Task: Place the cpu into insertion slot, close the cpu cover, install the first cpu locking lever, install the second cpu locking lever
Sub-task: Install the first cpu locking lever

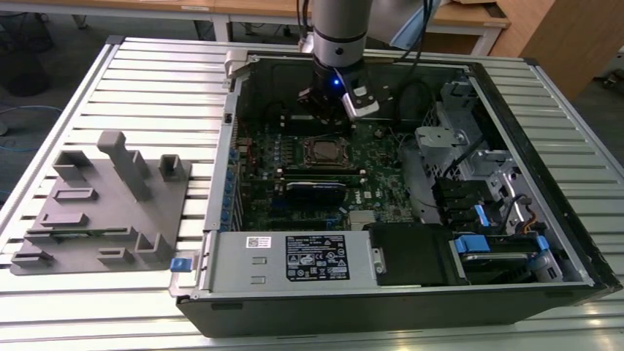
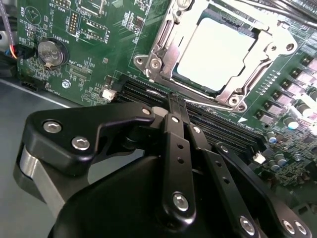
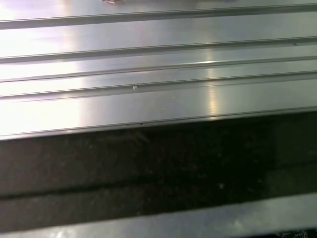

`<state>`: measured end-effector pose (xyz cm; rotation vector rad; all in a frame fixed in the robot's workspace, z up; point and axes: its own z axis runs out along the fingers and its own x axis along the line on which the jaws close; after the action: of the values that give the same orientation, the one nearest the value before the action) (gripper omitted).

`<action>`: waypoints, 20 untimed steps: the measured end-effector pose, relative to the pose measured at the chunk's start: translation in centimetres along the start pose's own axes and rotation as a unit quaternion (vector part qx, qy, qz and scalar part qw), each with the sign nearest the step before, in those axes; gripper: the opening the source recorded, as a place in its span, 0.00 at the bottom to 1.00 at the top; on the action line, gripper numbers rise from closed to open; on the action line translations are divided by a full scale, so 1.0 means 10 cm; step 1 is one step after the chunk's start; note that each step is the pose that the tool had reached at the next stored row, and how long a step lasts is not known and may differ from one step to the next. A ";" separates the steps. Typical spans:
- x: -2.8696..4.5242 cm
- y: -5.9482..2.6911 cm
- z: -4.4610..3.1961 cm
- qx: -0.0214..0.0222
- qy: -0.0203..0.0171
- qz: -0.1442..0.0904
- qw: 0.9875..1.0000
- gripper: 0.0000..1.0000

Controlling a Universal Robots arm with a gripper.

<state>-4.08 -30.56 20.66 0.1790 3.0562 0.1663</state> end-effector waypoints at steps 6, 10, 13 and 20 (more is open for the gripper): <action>0.002 -0.002 0.011 0.000 -0.005 0.005 1.000 0.11; 0.002 -0.002 0.011 0.000 -0.005 0.006 1.000 0.11; 0.003 -0.002 0.014 0.001 -0.007 0.020 1.000 0.11; 0.042 -0.002 0.013 0.002 -0.010 0.037 0.999 0.11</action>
<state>-4.49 -30.51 20.49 0.2915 3.0322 0.1624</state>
